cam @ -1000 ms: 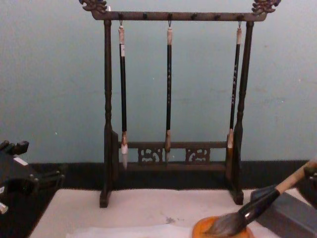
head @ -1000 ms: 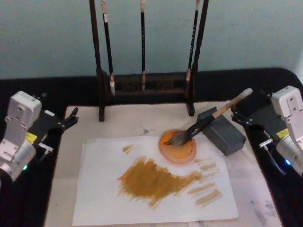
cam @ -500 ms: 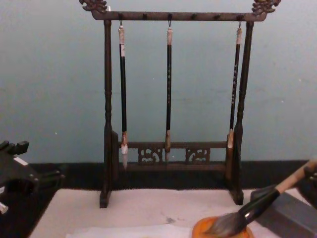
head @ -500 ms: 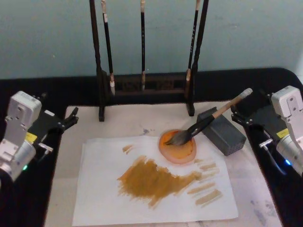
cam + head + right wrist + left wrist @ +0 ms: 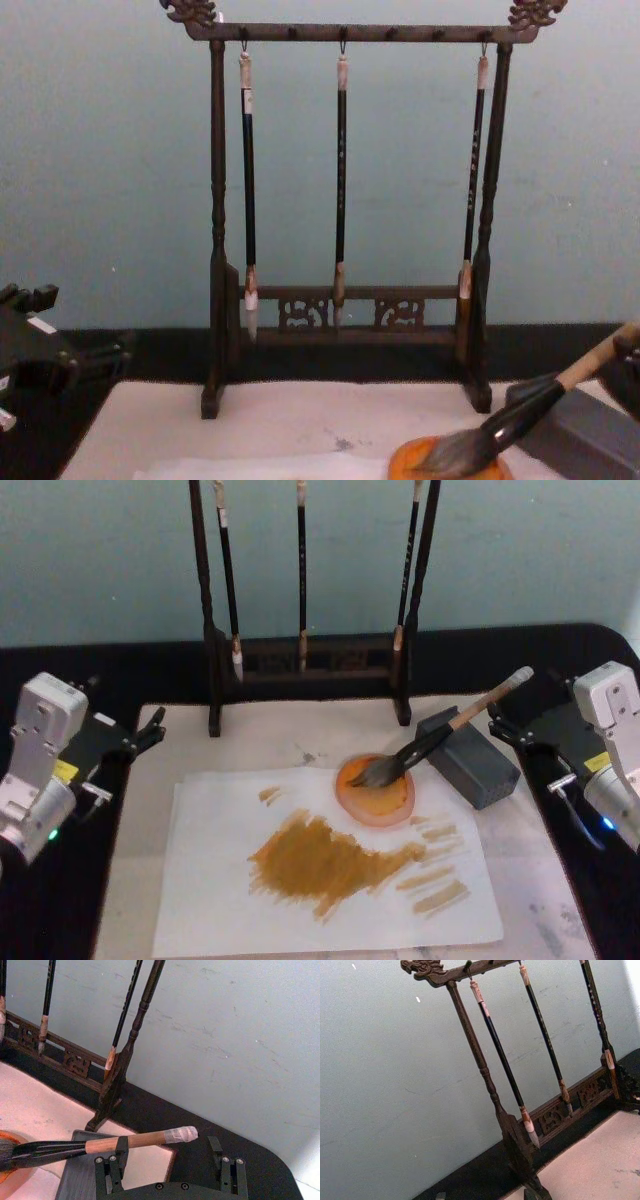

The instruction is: Pick up the brush from the inkstone, write on the paper, then place the brush back to its original position.

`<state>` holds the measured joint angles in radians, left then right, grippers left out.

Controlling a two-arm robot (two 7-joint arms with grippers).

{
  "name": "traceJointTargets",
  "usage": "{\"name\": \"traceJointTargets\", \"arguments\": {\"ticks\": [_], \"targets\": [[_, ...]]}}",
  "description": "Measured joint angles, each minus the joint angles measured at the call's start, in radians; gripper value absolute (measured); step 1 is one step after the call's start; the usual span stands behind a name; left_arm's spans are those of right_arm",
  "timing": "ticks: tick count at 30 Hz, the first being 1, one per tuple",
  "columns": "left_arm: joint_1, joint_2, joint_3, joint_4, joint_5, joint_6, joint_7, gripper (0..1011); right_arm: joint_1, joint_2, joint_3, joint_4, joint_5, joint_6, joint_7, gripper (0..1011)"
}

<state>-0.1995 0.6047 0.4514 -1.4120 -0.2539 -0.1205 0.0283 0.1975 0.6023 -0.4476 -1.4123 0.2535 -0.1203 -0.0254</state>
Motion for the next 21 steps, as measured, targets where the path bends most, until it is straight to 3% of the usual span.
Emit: {"name": "traceJointTargets", "arguments": {"ticks": [3,9,14,18,21], "targets": [[0.0,0.0,0.0,0.0,0.0,0.0,0.0,1010,-0.004,-0.005,0.01,-0.002,0.005,0.0,0.007,1000],[0.0,0.0,0.0,0.0,0.0,0.0,0.0,1010,-0.025,-0.027,0.048,-0.022,0.056,0.017,0.029,1000],[0.0,0.0,0.0,0.0,0.0,0.0,0.0,1010,-0.047,-0.054,0.094,-0.046,0.143,0.061,0.053,1000],[0.0,0.0,0.0,0.0,0.0,0.0,0.0,1010,-0.07,-0.104,0.162,-0.073,0.283,0.141,0.071,1000],[0.0,0.0,0.0,0.0,0.0,0.0,0.0,1010,-0.08,-0.129,0.195,-0.085,0.345,0.179,0.075,1000]]}}
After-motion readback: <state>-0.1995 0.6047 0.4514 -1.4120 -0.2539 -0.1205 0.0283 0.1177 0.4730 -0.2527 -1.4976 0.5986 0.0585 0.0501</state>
